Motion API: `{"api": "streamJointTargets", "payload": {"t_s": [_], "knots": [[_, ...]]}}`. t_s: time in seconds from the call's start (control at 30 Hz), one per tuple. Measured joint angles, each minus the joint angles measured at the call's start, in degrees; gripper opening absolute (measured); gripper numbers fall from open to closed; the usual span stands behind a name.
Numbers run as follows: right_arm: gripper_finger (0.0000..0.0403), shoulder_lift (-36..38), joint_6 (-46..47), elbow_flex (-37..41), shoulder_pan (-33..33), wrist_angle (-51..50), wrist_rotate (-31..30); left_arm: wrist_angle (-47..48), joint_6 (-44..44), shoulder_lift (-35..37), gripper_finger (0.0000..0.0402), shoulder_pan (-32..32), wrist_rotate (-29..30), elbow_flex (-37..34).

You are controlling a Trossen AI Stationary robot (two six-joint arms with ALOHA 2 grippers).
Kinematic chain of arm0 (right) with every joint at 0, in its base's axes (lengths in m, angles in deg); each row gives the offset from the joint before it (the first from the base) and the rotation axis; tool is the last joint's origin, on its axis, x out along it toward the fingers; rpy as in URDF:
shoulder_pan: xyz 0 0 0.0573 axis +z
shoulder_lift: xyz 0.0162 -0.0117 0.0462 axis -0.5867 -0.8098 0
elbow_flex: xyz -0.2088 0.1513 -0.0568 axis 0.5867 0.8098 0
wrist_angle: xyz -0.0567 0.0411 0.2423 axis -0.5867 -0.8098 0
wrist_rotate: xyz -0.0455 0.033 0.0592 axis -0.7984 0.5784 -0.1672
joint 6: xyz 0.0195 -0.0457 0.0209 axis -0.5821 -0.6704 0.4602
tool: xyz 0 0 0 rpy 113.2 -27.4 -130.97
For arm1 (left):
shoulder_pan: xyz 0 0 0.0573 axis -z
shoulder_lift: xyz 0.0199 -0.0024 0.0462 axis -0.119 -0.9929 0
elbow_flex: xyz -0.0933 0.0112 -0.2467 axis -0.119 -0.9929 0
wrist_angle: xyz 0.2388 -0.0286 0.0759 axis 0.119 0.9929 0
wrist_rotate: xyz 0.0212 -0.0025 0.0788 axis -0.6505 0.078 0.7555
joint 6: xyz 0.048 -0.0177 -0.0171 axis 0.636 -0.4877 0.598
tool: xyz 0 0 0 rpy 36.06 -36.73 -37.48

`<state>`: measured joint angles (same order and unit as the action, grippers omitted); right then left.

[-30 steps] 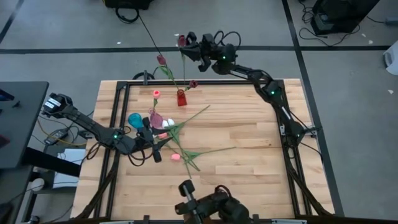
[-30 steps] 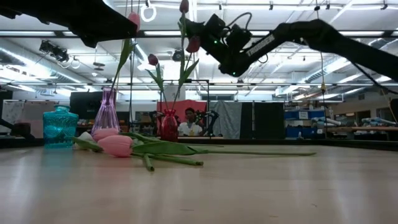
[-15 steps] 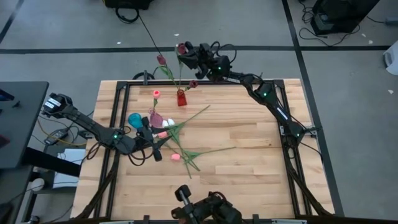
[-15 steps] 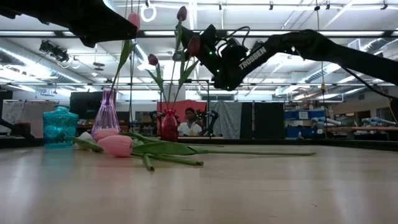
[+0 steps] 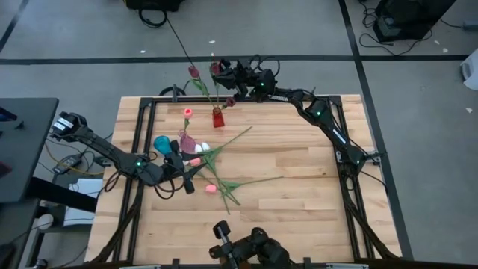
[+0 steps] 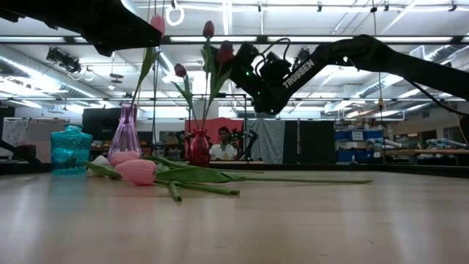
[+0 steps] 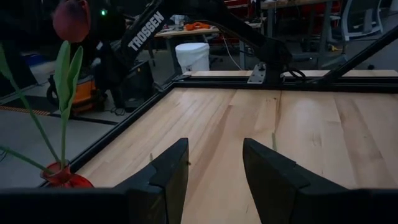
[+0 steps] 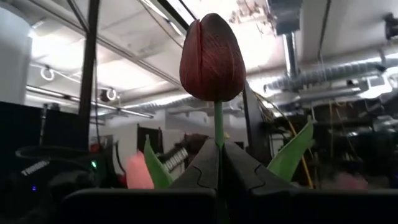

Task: Sort flowers into vase by color
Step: Put the dark red flower into the red vase

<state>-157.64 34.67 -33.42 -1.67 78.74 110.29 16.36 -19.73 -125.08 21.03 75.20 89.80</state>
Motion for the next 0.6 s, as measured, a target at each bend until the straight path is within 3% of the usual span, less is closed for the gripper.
{"api": "streamJointTargets", "payload": {"t_s": [0.27,0.6], "knots": [[0.0019,0.0,1.22,2.24,-1.4,2.21,-0.07,0.01,0.03,0.0,0.0158,0.01,-0.01,0.0],[0.0056,0.0,-4.12,2.25,-0.11,-13.61,8.86,0.01,0.02,0.02,0.0158,0.01,-0.04,0.0]]}}
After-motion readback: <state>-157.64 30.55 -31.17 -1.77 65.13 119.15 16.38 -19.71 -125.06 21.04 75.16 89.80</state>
